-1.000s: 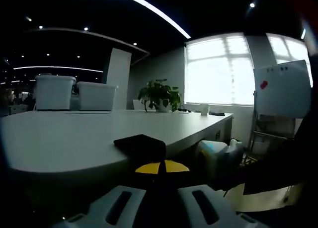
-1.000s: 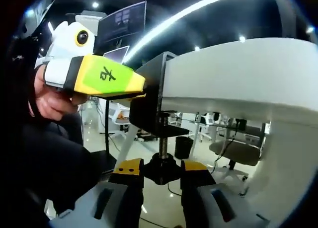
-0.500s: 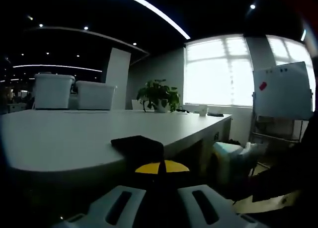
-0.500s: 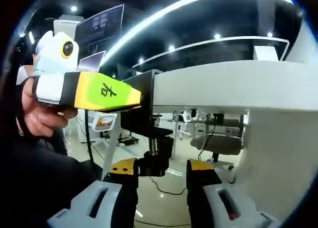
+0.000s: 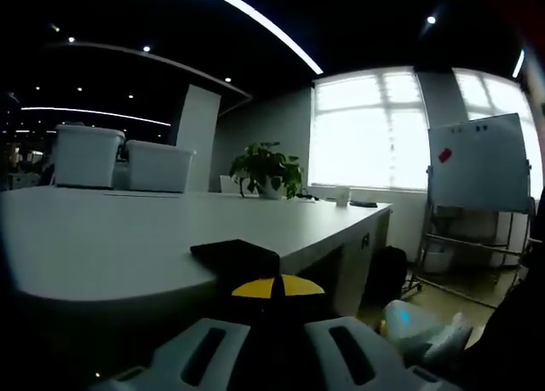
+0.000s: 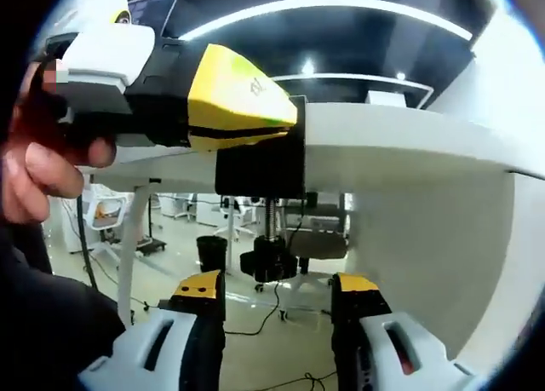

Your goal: Clamp the fixed fixture on the desktop, loosen the retaining clip, secure it to the edge of the desk, and tighten the retaining clip.

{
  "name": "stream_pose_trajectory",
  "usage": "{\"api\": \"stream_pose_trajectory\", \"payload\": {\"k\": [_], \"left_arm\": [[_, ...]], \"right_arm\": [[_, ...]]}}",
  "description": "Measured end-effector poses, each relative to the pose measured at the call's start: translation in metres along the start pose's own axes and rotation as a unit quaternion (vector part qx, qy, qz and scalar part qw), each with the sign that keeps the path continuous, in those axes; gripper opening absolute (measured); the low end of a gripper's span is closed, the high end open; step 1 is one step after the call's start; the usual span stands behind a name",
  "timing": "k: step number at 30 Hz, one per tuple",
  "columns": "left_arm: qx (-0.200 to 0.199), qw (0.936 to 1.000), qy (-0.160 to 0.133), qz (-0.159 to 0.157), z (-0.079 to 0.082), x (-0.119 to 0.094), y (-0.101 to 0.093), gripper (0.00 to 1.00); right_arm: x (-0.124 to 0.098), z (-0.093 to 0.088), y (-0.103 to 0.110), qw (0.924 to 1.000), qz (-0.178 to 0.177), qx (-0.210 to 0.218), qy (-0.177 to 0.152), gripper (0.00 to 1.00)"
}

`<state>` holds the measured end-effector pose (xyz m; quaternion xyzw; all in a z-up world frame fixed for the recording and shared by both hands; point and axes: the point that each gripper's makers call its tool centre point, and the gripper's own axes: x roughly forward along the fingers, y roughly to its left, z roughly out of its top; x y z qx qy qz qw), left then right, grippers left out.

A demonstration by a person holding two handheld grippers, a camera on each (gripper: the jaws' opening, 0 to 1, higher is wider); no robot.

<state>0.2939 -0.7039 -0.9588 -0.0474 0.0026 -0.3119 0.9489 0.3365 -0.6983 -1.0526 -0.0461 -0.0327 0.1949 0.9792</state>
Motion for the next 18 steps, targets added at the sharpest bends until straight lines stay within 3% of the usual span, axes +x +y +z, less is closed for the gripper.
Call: {"api": "stream_pose_trajectory", "payload": {"k": [3, 8, 18], "left_arm": [[-0.002, 1.0000, -0.002, -0.001, 0.001, 0.000, 0.000, 0.01], [-0.002, 1.0000, -0.004, -0.002, 0.002, 0.000, 0.001, 0.01], [-0.003, 1.0000, -0.006, 0.000, 0.003, 0.000, 0.001, 0.01]], "right_arm": [[0.003, 0.006, 0.002, 0.9996, -0.023, -0.007, -0.012, 0.42], [0.009, 0.003, 0.001, 0.9989, -0.045, -0.015, 0.003, 0.33], [0.010, 0.016, 0.007, 0.9982, -0.049, -0.032, -0.015, 0.31]]}}
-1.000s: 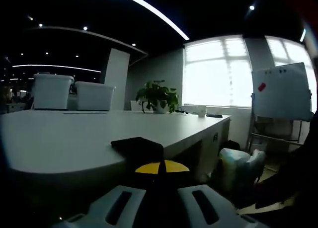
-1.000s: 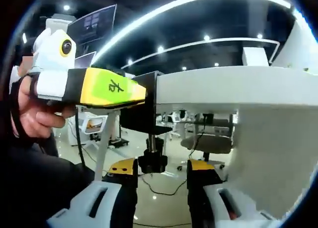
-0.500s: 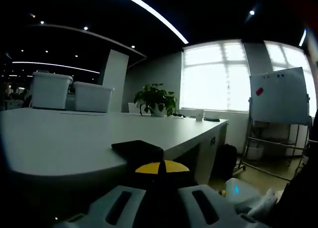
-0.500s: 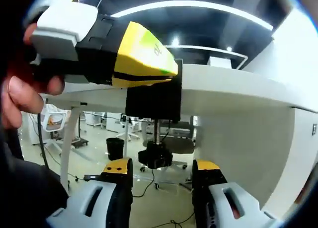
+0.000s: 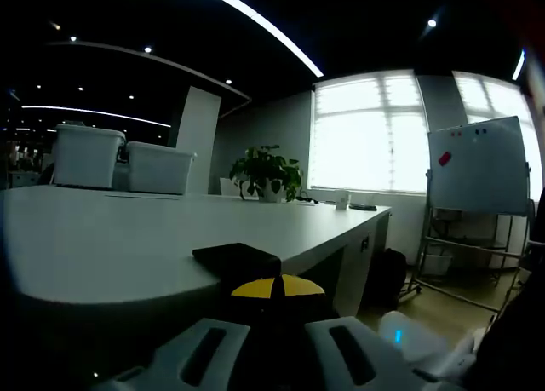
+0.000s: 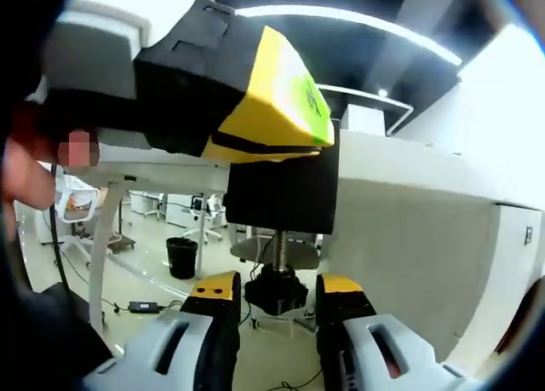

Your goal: Clamp the fixed fixture on the desktop, loosen the retaining clip, secure it to the edge of the desk, and tighten the retaining clip.

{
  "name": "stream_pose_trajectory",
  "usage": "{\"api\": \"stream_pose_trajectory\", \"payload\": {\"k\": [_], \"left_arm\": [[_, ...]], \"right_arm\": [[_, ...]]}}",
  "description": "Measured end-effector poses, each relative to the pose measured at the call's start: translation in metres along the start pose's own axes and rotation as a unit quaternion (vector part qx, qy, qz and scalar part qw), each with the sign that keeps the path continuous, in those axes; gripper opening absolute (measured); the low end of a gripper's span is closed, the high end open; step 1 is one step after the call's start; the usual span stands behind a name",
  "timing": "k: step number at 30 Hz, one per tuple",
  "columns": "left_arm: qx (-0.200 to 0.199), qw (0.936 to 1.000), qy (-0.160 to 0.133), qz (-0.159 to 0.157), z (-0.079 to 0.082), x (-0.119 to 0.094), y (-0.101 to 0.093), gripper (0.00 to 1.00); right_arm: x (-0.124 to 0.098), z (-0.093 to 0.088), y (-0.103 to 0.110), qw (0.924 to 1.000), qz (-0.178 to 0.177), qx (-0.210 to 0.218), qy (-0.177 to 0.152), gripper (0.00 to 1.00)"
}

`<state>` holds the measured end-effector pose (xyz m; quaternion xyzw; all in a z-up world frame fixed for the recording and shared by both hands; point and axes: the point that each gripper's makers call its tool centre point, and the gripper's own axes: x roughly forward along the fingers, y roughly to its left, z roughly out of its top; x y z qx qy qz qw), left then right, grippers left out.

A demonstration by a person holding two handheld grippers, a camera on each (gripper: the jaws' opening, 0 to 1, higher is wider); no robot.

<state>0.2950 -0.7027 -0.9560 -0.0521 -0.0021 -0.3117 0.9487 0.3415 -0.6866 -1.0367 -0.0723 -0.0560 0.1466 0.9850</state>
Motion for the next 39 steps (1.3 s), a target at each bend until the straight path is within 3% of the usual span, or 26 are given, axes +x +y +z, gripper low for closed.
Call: {"api": "stream_pose_trajectory", "payload": {"k": [9, 17, 20, 23, 29, 31, 36, 39], "left_arm": [[0.001, 1.0000, 0.000, 0.000, 0.000, 0.000, 0.000, 0.01], [0.001, 1.0000, 0.000, 0.000, 0.000, -0.001, -0.001, 0.01], [0.002, 1.0000, 0.000, 0.001, 0.000, -0.001, -0.001, 0.01], [0.003, 1.0000, 0.001, 0.002, 0.000, 0.000, -0.001, 0.01], [0.010, 0.9999, 0.003, 0.000, 0.000, 0.000, 0.000, 0.01], [0.009, 1.0000, 0.003, 0.000, 0.000, 0.001, 0.000, 0.01], [0.010, 0.9999, 0.005, 0.001, -0.001, 0.001, 0.001, 0.01], [0.015, 0.9999, 0.006, 0.000, -0.001, 0.001, 0.001, 0.01]], "right_arm": [[-0.002, 0.001, 0.000, 1.0000, 0.005, 0.002, 0.004, 0.27], [-0.001, 0.002, 0.007, 0.9939, 0.110, 0.000, -0.004, 0.26], [-0.001, 0.002, 0.009, 0.9874, 0.158, -0.010, -0.005, 0.26], [-0.002, 0.003, 0.014, 0.9781, 0.208, 0.014, -0.003, 0.26], [-0.002, 0.004, 0.019, 0.9517, 0.306, -0.019, -0.012, 0.26], [-0.002, 0.003, 0.022, 0.9431, 0.332, -0.001, -0.006, 0.26], [-0.002, 0.003, 0.023, 0.9282, 0.372, 0.008, -0.016, 0.26], [-0.002, 0.004, 0.025, 0.9262, 0.377, 0.016, -0.013, 0.27]]}}
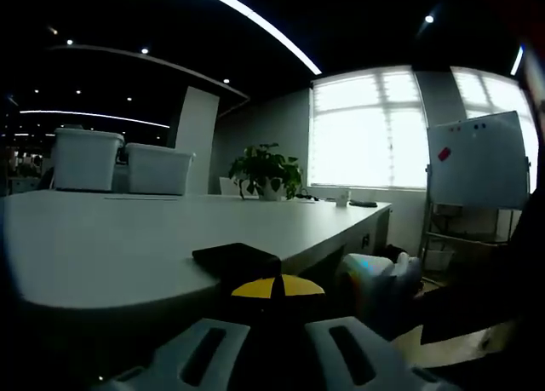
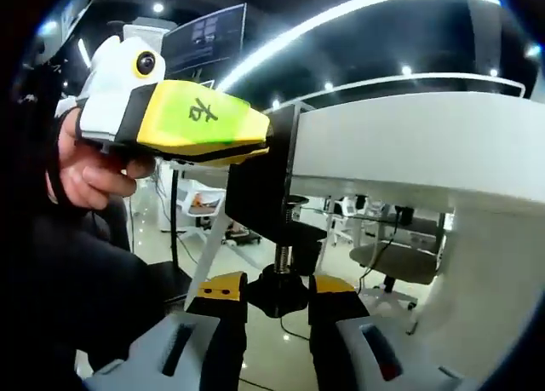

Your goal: Clamp the fixed fixture on the desktop, loosen the retaining clip, secure it to the edge of the desk, and tighten the retaining clip.

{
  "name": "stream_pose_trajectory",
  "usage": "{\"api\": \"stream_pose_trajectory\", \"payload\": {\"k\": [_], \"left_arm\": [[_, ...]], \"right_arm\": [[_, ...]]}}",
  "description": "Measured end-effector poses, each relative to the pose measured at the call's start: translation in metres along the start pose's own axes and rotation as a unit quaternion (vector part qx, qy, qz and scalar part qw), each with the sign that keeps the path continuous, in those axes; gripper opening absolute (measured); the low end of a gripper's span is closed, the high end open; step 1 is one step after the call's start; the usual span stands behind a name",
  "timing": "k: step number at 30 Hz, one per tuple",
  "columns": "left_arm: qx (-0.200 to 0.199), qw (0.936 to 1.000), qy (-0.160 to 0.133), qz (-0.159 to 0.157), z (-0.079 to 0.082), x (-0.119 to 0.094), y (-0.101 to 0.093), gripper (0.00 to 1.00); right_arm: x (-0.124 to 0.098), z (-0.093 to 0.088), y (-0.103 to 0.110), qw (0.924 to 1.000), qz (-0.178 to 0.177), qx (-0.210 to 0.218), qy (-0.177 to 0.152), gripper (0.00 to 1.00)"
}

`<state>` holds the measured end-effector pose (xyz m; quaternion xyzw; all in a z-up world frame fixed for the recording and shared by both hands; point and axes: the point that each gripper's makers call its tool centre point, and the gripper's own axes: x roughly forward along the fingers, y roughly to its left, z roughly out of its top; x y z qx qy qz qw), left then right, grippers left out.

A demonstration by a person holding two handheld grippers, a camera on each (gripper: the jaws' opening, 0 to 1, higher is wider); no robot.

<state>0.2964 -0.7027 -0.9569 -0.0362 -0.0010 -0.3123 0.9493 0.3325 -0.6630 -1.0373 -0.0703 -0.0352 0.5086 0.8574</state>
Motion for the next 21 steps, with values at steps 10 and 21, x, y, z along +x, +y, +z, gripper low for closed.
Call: {"api": "stream_pose_trajectory", "payload": {"k": [10, 21], "left_arm": [[0.021, 0.9997, 0.000, -0.011, -0.0003, 0.0025, -0.0035, 0.01], [0.001, 0.9998, 0.000, -0.022, 0.0014, -0.0019, -0.0068, 0.09]], "right_arm": [[0.0008, -0.0012, 0.0000, 0.9993, -0.028, 0.010, 0.023, 0.27], [0.0033, -0.0011, -0.0007, 0.9986, -0.041, 0.016, 0.027, 0.28]]}}
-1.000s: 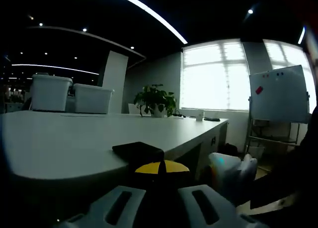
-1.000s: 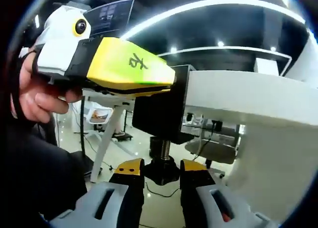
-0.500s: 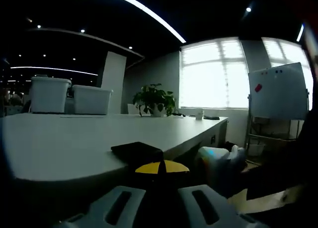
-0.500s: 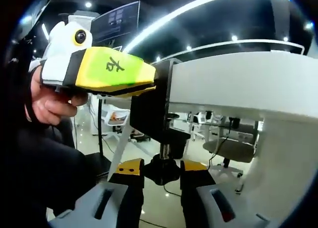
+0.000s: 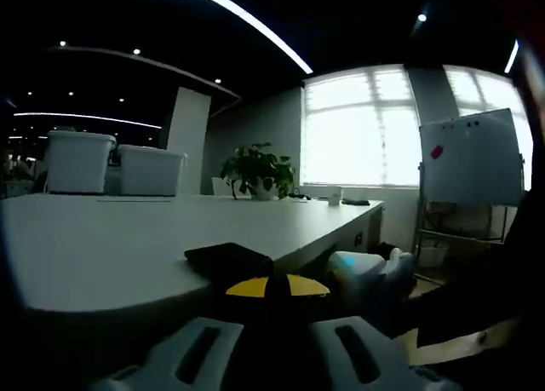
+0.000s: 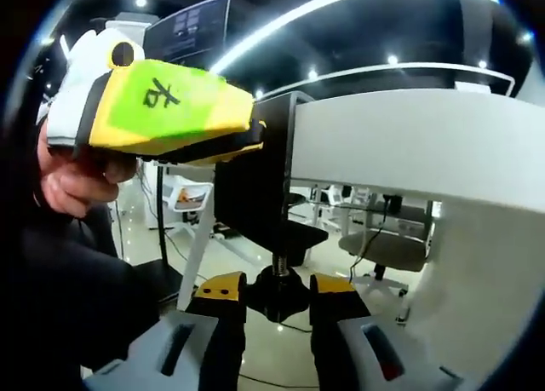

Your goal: Clamp the fixed fixture on the desktop, loosen the retaining clip, secure it to the edge of the desk, and tighten the retaining clip.

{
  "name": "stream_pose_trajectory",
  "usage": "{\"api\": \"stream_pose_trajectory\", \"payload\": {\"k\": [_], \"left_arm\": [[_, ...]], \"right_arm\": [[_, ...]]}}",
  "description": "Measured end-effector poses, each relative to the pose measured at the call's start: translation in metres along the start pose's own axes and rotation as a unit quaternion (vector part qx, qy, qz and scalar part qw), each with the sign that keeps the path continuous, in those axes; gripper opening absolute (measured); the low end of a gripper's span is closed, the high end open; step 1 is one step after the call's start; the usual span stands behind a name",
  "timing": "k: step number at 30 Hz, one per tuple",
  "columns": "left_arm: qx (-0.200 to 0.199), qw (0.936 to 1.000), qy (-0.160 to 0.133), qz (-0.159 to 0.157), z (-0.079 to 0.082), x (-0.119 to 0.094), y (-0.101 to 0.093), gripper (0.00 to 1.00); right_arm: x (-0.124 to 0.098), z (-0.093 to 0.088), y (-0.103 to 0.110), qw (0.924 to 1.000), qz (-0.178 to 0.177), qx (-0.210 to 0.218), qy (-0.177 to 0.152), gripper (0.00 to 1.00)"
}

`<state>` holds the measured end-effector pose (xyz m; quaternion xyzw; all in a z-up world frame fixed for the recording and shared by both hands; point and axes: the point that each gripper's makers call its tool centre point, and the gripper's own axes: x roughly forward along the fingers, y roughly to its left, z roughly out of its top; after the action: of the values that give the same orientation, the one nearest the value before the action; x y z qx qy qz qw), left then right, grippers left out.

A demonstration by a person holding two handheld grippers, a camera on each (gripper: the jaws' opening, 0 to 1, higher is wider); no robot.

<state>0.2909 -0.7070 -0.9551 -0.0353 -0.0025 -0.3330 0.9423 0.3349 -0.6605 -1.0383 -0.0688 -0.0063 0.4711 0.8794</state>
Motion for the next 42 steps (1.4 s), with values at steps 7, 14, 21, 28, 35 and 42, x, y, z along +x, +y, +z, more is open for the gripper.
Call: {"api": "stream_pose_trajectory", "payload": {"k": [7, 14, 21, 28, 35, 42], "left_arm": [[-0.006, 0.9999, -0.005, -0.009, 0.004, -0.004, -0.011, 0.17], [-0.004, 0.9998, 0.008, -0.017, 0.007, -0.028, -0.023, 0.22], [-0.017, 0.9997, 0.010, -0.016, 0.009, -0.050, -0.026, 0.28], [-0.017, 0.9998, 0.014, 0.000, 0.010, -0.062, -0.011, 0.30], [-0.016, 0.9994, 0.025, 0.018, 0.007, -0.075, 0.001, 0.30], [-0.024, 0.9979, 0.037, 0.048, 0.006, -0.101, 0.021, 0.30]], "right_arm": [[0.000, 0.000, 0.000, 1.0000, -0.002, 0.004, 0.002, 0.28], [0.002, -0.003, -0.007, 1.0000, -0.007, 0.006, 0.000, 0.28], [0.003, -0.004, -0.011, 0.9999, -0.012, 0.007, -0.002, 0.28], [0.004, -0.007, -0.016, 0.9999, -0.015, 0.007, -0.001, 0.28], [0.006, -0.009, -0.018, 0.9998, -0.019, 0.009, 0.000, 0.28], [0.006, -0.009, -0.018, 0.9998, -0.019, 0.009, 0.000, 0.28]]}}
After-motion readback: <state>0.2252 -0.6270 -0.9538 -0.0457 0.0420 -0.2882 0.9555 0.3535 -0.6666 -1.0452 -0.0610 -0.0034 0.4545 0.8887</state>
